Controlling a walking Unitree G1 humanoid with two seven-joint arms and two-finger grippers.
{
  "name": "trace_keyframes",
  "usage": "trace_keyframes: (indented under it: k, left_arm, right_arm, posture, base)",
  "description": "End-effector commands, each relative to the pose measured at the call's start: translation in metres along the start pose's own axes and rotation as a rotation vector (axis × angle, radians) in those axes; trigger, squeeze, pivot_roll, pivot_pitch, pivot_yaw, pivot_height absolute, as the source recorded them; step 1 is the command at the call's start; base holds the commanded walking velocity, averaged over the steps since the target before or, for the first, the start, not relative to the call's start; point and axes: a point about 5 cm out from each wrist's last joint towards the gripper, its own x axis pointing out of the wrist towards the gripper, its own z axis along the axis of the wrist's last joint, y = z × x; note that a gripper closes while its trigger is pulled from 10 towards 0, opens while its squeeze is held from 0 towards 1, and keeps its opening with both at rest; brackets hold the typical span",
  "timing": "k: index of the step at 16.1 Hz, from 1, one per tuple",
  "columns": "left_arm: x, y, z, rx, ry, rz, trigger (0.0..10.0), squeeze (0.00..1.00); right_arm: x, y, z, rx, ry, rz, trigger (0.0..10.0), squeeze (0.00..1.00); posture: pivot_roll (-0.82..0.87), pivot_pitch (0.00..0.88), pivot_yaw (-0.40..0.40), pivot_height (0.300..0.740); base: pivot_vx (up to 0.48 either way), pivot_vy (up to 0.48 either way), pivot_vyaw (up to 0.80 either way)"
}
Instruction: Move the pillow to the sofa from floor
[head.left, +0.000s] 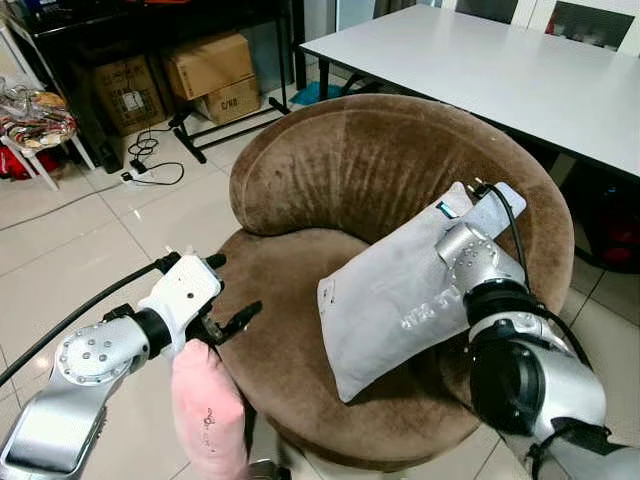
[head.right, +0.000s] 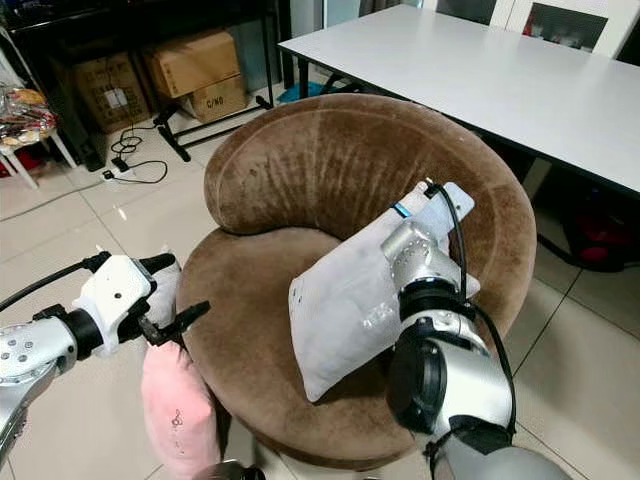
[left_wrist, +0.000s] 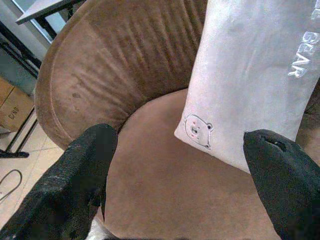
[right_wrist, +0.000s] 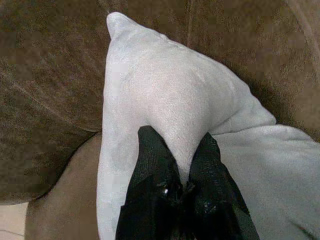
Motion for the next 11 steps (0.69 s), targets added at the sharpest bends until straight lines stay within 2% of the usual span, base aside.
trace_keyframes:
  k: [1, 6, 11]
  left_arm:
    - [-0.003, 0.001, 0.004, 0.007, -0.007, -0.014, 10.0, 0.00]
    - [0.000, -0.007, 0.009, -0.025, -0.042, -0.106, 10.0, 0.00]
    - [0.001, -0.007, 0.009, -0.034, -0.042, -0.117, 10.0, 0.00]
  right_arm:
    - [-0.002, 0.008, 0.018, 0.044, -0.054, 0.020, 10.0, 0.00]
    - [0.000, 0.006, 0.031, 0.064, -0.089, 0.006, 10.0, 0.00]
    - [0.003, 0.002, 0.028, 0.086, -0.068, -0.010, 10.0, 0.00]
  posture:
    - [0.00, 0.000, 0.043, 0.740]
    - [-0.01, 0.000, 0.055, 0.740]
    - [-0.01, 0.000, 0.049, 0.740]
  base:
    - [0.000, 0.000, 0.00]
    - [0.000, 0.000, 0.00]
    - [0.000, 0.000, 0.00]
